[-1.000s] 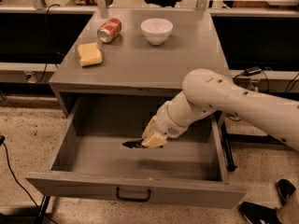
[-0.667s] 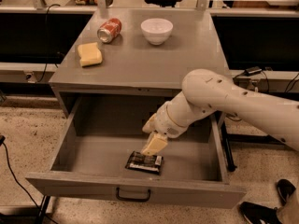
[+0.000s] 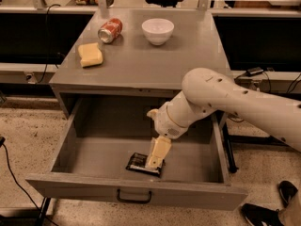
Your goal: Place rxbar chocolate into top drawer
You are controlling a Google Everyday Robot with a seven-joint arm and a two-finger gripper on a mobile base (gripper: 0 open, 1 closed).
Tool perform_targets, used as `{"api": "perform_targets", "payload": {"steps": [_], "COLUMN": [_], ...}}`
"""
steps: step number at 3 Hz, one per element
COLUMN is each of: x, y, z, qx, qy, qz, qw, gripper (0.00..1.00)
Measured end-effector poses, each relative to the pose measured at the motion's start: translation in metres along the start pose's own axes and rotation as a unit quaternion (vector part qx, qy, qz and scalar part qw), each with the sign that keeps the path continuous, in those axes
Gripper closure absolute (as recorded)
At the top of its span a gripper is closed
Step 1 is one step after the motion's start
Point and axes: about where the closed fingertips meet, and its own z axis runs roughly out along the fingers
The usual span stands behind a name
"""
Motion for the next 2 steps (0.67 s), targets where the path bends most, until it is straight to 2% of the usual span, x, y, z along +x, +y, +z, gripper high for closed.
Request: {"api": "perform_targets", "payload": {"steps": [1, 2], "x": [-0.0075, -0.0096], "y": [0.0106, 0.013], "z": [-0.017, -0.0211], "qx": [-0.001, -0.001], "qy": [0.017, 0.021], "qz": [-0.042, -0.053], "qw": [0.999, 0.9984], "gripper": [0.0, 0.0]}}
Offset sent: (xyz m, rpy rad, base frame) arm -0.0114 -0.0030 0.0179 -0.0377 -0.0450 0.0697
